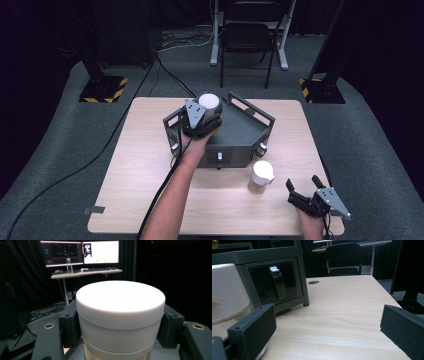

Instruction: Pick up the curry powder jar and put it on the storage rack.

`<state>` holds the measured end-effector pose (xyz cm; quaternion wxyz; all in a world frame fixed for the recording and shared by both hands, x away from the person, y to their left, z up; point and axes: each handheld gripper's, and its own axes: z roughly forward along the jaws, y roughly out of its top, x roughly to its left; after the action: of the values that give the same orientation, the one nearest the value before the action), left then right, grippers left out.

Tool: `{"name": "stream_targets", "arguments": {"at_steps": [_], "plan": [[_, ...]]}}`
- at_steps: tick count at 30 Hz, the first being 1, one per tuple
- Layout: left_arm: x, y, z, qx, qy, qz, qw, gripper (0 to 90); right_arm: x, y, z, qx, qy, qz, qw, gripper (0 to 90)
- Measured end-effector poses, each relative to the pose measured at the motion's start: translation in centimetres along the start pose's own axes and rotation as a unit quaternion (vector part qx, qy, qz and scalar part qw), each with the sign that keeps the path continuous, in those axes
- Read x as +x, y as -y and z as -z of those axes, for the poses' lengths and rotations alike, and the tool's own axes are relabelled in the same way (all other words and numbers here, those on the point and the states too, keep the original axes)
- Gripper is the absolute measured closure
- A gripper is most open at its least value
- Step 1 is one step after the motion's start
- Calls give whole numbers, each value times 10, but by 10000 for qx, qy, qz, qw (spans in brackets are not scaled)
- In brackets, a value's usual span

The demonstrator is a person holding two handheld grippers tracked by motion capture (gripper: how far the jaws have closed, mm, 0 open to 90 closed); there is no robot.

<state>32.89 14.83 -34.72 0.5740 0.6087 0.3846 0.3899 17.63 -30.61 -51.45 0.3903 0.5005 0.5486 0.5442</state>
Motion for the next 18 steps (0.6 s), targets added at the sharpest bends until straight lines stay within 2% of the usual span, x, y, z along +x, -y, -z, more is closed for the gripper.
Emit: {"name": "stream_targets", "arguments": {"at_steps": [2,6,18], "plan": [[0,1,-6,102,-11,142,9998,336,0,0,0,3,-12,-5,10000,0],[1,3,-10,118,-22,280,9995,336,-2,-1,0,18,-29,-48,10000,0],[-6,5,-17,304,-130,166,9993,335,-2,-2,-1,44,-36,-60,10000,0]]}}
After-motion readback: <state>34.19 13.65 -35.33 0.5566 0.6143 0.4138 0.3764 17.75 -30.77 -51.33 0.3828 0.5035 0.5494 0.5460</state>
